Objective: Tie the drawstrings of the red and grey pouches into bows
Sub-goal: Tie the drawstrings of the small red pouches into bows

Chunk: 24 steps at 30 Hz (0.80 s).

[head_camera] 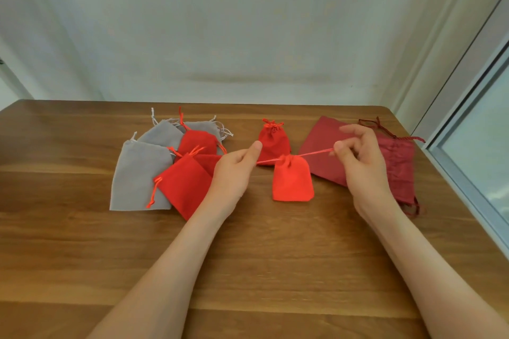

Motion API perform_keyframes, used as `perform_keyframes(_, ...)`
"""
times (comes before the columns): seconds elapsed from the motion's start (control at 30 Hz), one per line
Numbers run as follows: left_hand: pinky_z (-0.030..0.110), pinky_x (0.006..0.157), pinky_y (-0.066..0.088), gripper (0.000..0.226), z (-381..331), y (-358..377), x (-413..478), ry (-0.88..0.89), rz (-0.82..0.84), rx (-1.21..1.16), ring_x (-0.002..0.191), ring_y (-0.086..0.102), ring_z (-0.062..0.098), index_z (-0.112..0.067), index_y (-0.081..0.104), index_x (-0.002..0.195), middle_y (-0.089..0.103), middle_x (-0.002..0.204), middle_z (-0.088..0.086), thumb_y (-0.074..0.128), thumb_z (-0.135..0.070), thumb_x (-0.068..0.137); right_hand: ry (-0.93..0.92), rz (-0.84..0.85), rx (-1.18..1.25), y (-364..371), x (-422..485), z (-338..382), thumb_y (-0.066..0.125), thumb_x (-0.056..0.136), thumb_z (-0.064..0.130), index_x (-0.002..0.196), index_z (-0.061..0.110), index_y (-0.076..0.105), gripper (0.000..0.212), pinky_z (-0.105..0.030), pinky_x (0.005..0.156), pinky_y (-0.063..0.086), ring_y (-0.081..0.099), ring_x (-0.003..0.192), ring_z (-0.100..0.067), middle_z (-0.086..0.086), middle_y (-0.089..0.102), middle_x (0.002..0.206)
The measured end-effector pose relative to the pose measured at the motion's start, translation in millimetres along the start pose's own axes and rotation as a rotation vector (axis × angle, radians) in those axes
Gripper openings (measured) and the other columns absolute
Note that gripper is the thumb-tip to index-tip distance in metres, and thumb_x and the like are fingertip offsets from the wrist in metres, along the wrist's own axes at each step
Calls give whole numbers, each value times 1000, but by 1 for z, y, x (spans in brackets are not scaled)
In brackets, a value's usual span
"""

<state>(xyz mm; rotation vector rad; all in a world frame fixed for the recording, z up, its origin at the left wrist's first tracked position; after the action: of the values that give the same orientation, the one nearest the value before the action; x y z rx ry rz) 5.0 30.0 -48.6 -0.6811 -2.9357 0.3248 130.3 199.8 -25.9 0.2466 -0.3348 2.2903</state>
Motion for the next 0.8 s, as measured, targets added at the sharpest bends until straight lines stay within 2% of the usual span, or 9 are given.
perform_keyframes(0.1,23,42,12,50,-8,7,-4,-111,201,-204,39,17,9,-19,35,55,22,43,-6,42,-45,97,19,150,133,5,-3,8,50,96,12,127,23,50,33,-11,66,40,54,69,5,2,69,96)
perform_keyframes(0.17,21,40,13,43,-13,14,-9,-95,347,-255,38,18,8,-13,41,62,24,43,-5,42,-33,99,43,247,202,11,-6,13,48,97,15,129,21,51,33,-11,57,38,52,62,6,4,68,105)
perform_keyframes(0.27,17,40,21,31,-15,18,-14,-14,450,-247,40,24,7,-9,49,70,31,44,-5,41,-14,100,18,397,146,22,-13,15,50,95,16,126,20,56,32,-7,69,44,60,82,10,5,67,111)
perform_keyframes(0.33,19,43,25,29,-17,17,-16,39,462,-198,41,31,8,-10,52,74,36,46,-4,40,-13,100,-36,472,-32,29,-15,10,56,94,17,116,25,64,25,-20,77,49,64,88,1,6,71,101)
perform_keyframes(0.4,18,43,30,29,-20,17,-17,60,454,-157,42,38,10,-12,49,73,42,48,-3,40,-14,101,-77,499,-190,31,-14,3,60,92,18,102,26,69,16,-38,80,51,65,83,-12,3,72,89)
perform_keyframes(0.53,20,39,35,30,-24,18,-18,58,434,-222,37,40,13,-11,46,72,43,45,-1,39,-16,101,-65,582,-124,37,-16,1,63,85,29,85,25,69,7,-52,81,48,61,78,-34,-10,69,81)
perform_keyframes(0.6,18,37,27,28,-23,18,-18,55,463,-316,34,30,10,-11,46,73,34,43,-4,39,-16,100,-59,619,-65,38,-18,1,65,84,28,83,24,68,6,-50,78,49,58,72,-33,-9,68,78)
perform_keyframes(0.67,15,37,17,28,-20,18,-17,24,481,-337,36,20,6,-13,48,73,26,43,-7,41,-19,99,-69,654,-40,38,-19,3,66,87,19,76,22,66,11,-40,70,46,52,65,-18,1,62,68)
perform_keyframes(0.8,20,37,8,18,-18,20,-15,-39,524,-337,36,16,2,-11,49,68,25,42,-10,51,-21,82,-19,746,104,37,-24,7,60,90,21,67,-3,51,35,-15,58,36,43,57,-7,-3,48,60)
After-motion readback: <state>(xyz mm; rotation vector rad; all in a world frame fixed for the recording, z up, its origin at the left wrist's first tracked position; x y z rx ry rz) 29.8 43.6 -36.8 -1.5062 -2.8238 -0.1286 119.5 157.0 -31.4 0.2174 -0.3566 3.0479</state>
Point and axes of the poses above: each hand's wrist, its own x-axis towards the middle knuckle, its own y-axis out of the palm, z = x × y, the point moved 3 cm from there along x, towards the middle knuckle
